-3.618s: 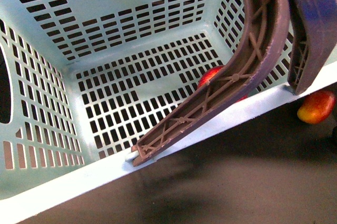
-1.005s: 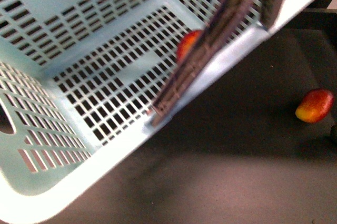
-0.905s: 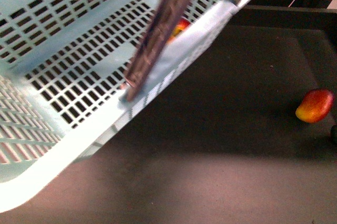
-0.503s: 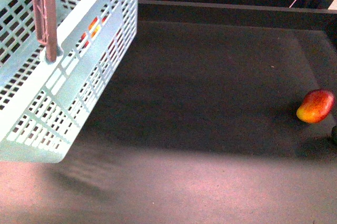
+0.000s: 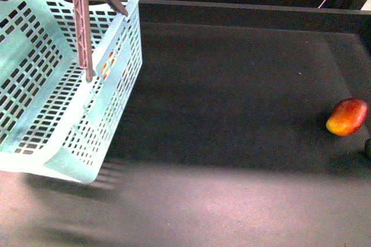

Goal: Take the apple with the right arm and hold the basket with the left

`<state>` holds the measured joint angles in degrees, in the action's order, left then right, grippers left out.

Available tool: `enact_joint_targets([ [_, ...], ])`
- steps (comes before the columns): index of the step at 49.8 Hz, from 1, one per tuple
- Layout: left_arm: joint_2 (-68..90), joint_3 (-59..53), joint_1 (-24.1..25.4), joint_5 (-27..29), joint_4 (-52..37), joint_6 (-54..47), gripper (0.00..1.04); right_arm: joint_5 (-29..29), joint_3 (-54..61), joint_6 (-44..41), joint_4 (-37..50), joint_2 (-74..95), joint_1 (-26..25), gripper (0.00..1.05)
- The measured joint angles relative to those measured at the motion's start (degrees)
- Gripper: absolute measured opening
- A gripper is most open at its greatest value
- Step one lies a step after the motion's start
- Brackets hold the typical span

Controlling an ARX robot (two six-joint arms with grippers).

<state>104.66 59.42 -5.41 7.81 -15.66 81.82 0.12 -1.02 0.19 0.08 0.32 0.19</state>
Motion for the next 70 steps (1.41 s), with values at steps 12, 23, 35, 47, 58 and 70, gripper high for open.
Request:
enact_joint_targets([
  [12, 6.1, 0.55, 1.31, 3.93, -3.72, 2.97, 0.15, 0.0, 0.02, 0.0, 0.0, 0.0, 0.0, 0.96],
  [23, 8.94, 1.33, 1.09, 4.61, -4.98, 4.13, 0.15, 0.0, 0.0, -0.02, 0.0, 0.0, 0.0, 0.96],
  [35, 8.81, 2.08, 0.2, 2.91, -4.94, 3.56, 0.43, 0.0, 0.02, -0.02, 0.0, 0.0, 0.0, 0.96],
  [47, -0.52, -4.17, 0.37, 4.9, -4.63, 5.14, 0.79, 0.0, 0.0, 0.0, 0.0, 0.0, 0.0, 0.96],
  [58, -14.43, -9.81, 0.87, 7.28, 2.82, -6.19, 0.98, 0.0, 0.02, -0.02, 0.0, 0.0, 0.0, 0.96],
  [70, -21.68, -34.21, 4.26, -7.63, -42.53, -72.46, 0.42, 0.0, 0.0, -0.02, -0.02, -0.04, 0.0, 0.96],
])
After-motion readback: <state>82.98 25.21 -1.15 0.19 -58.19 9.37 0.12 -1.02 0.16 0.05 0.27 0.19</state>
